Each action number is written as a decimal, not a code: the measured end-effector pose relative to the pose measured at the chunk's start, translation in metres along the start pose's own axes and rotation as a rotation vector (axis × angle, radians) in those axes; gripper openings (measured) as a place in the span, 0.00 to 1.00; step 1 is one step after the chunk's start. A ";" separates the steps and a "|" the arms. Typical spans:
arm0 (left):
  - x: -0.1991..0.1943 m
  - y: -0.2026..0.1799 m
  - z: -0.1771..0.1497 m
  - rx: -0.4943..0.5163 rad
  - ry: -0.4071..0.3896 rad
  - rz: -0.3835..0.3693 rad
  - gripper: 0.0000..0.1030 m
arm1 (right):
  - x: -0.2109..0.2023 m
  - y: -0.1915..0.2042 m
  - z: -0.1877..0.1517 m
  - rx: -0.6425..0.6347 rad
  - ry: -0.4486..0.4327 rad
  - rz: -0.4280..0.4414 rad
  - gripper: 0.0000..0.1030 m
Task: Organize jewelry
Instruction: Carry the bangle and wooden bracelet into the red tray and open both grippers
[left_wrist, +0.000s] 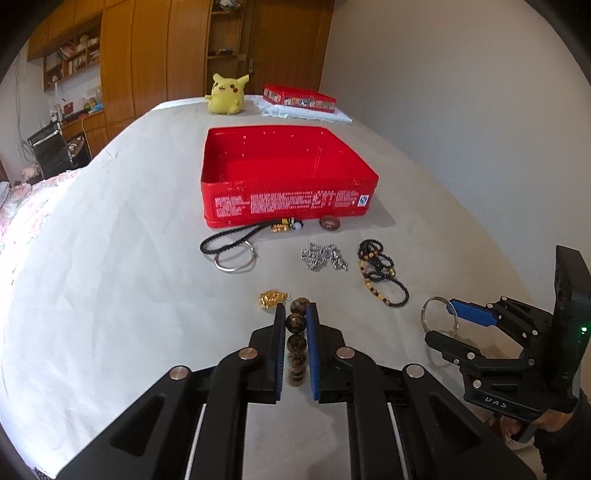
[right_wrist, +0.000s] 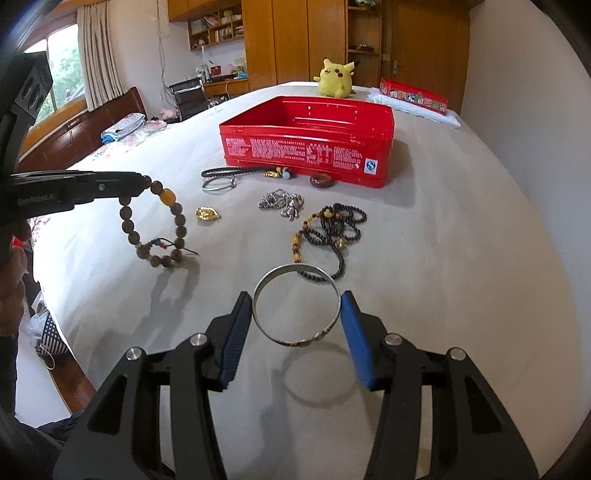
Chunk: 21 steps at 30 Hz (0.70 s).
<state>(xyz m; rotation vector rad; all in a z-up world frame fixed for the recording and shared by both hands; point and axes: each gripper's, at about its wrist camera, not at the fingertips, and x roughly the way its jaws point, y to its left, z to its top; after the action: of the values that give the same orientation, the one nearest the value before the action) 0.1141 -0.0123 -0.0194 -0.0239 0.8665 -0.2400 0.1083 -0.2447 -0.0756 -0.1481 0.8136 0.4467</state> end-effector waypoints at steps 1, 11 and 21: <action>-0.001 0.000 0.001 0.002 -0.003 0.001 0.10 | -0.001 0.000 0.001 0.001 -0.002 0.003 0.47; -0.015 -0.004 0.017 0.028 -0.039 0.021 0.10 | -0.007 0.002 0.015 -0.026 -0.020 0.020 0.47; -0.016 -0.003 0.032 0.050 -0.062 0.029 0.10 | -0.011 -0.002 0.038 -0.047 -0.035 0.037 0.47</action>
<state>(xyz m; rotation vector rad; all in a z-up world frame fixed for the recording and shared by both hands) 0.1275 -0.0142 0.0137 0.0278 0.7986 -0.2332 0.1281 -0.2387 -0.0420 -0.1684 0.7730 0.5027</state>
